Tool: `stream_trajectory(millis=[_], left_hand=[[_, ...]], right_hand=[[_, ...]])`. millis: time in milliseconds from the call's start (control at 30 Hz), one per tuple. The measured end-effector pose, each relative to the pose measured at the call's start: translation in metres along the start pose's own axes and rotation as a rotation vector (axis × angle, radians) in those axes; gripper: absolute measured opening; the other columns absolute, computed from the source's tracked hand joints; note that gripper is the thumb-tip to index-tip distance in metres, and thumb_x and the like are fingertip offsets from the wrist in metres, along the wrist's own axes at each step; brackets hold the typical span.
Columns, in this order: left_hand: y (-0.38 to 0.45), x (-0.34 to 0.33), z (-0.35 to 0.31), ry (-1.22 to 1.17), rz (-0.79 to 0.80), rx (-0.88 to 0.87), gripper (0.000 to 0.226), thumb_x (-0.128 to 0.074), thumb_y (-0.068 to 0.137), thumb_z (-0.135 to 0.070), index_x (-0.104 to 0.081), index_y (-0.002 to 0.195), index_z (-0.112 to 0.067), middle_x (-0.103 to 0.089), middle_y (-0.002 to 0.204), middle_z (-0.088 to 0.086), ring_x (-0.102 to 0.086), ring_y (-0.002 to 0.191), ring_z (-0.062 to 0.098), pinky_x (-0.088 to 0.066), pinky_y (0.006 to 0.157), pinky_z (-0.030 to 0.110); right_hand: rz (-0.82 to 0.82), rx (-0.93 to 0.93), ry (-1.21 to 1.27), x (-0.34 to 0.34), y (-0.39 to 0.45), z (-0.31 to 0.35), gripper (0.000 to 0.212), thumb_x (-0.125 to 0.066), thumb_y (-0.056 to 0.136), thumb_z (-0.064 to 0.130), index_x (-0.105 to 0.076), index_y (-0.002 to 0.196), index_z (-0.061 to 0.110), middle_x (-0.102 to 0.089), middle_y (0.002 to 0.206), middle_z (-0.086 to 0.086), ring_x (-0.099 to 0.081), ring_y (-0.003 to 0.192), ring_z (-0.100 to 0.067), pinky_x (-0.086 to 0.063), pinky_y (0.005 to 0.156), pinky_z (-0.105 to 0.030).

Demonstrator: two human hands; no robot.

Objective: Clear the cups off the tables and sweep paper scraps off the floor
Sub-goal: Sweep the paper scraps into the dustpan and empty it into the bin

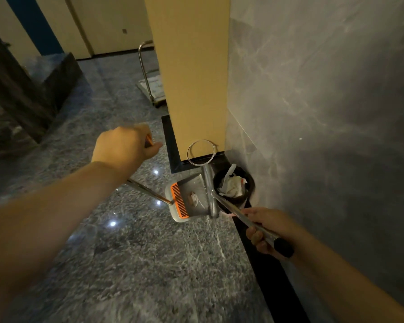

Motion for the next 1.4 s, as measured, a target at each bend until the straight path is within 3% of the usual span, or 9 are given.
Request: stream_trajectory(millis=[233, 367, 533, 667, 800, 933, 1100, 1233, 1400], left_hand=[[-0.047, -0.025, 0.035, -0.042, 0.106, -0.055, 0.034, -0.063, 0.089, -0.047, -0.057, 0.079, -0.015, -0.049, 0.055, -0.002, -0.047, 0.048, 0.020, -0.029, 0.045, 0.023], [-0.072, -0.042, 0.037, -0.066, 0.165, -0.100, 0.034, -0.065, 0.088, -0.045, -0.058, 0.080, -0.012, -0.051, 0.054, 0.002, -0.050, 0.048, 0.025, -0.037, 0.047, 0.026], [-0.090, -0.059, 0.025, -0.086, 0.251, -0.094, 0.034, -0.064, 0.089, -0.045, -0.052, 0.074, -0.017, -0.044, 0.051, -0.003, -0.043, 0.045, 0.021, -0.028, 0.045, 0.023], [-0.099, -0.070, 0.011, -0.109, 0.285, -0.075, 0.034, -0.063, 0.088, -0.047, -0.056, 0.075, -0.016, -0.047, 0.052, -0.003, -0.046, 0.048, 0.023, -0.030, 0.047, 0.025], [-0.100, -0.079, -0.009, -0.104, 0.340, -0.046, 0.035, -0.060, 0.089, -0.051, -0.057, 0.080, -0.018, -0.058, 0.062, 0.001, -0.057, 0.057, 0.025, -0.038, 0.049, 0.027], [-0.102, -0.090, -0.037, -0.124, 0.359, -0.086, 0.036, -0.061, 0.089, -0.052, -0.059, 0.080, -0.017, -0.061, 0.065, 0.002, -0.059, 0.059, 0.025, -0.040, 0.050, 0.027], [-0.101, -0.103, -0.073, -0.130, 0.386, -0.132, 0.034, -0.059, 0.088, -0.054, -0.056, 0.077, -0.023, -0.054, 0.057, -0.008, -0.053, 0.052, 0.016, -0.037, 0.048, 0.024], [-0.097, -0.108, -0.104, -0.116, 0.401, -0.173, 0.035, -0.057, 0.088, -0.057, -0.052, 0.074, -0.025, -0.050, 0.054, -0.009, -0.048, 0.049, 0.011, -0.030, 0.044, 0.022], [-0.091, -0.111, -0.142, -0.095, 0.403, -0.254, 0.035, -0.054, 0.089, -0.059, -0.052, 0.077, -0.026, -0.052, 0.056, -0.008, -0.050, 0.051, 0.010, -0.029, 0.043, 0.022]], right_hand=[[-0.045, -0.062, -0.003, -0.037, 0.005, -0.059, 0.030, -0.035, 0.102, 0.019, -0.051, 0.128, 0.015, -0.046, 0.058, -0.004, -0.041, 0.036, -0.007, -0.032, 0.033, -0.017], [-0.030, -0.093, 0.021, -0.042, 0.002, -0.076, 0.025, -0.034, 0.101, 0.011, -0.055, 0.113, 0.008, -0.048, 0.058, -0.005, -0.043, 0.038, -0.008, -0.033, 0.034, -0.017], [0.018, -0.106, 0.028, -0.045, -0.005, -0.087, 0.016, -0.041, 0.096, 0.008, -0.056, 0.092, 0.003, -0.049, 0.056, -0.002, -0.046, 0.040, -0.006, -0.031, 0.035, -0.017], [0.083, 0.039, 0.036, -0.046, -0.006, -0.086, 0.026, -0.047, 0.095, 0.030, -0.053, 0.080, 0.010, -0.049, 0.063, -0.007, -0.048, 0.045, -0.015, -0.034, 0.042, -0.021], [0.168, 0.123, 0.067, -0.044, -0.003, -0.080, 0.052, -0.033, 0.085, 0.062, -0.050, 0.086, 0.013, -0.049, 0.068, -0.011, -0.051, 0.045, -0.018, -0.037, 0.040, -0.020], [0.231, 0.206, 0.044, -0.027, -0.006, -0.086, 0.057, -0.031, 0.073, 0.058, -0.044, 0.108, 0.015, -0.051, 0.076, -0.013, -0.056, 0.056, -0.020, -0.042, 0.047, -0.023], [0.062, 0.331, -0.086, 0.001, -0.011, -0.091, 0.038, -0.041, 0.094, 0.040, -0.039, 0.120, 0.012, -0.056, 0.078, -0.013, -0.060, 0.062, -0.023, -0.047, 0.054, -0.028], [-0.163, 0.403, -0.162, 0.029, -0.016, -0.090, 0.007, -0.048, 0.099, 0.024, -0.049, 0.106, 0.023, -0.061, 0.070, -0.016, -0.063, 0.057, -0.029, -0.051, 0.050, -0.033], [-0.405, 0.550, -0.415, 0.073, -0.027, -0.095, 0.001, -0.057, 0.094, 0.023, -0.057, 0.093, 0.023, -0.058, 0.069, -0.010, -0.054, 0.050, -0.010, -0.050, 0.048, -0.030]])
Point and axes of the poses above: each hand's wrist, its own y-axis towards the middle knuckle, its own x-axis out of the back of the hand, z = x × y, the point moved 2 cm from there along y, towards the middle knuckle
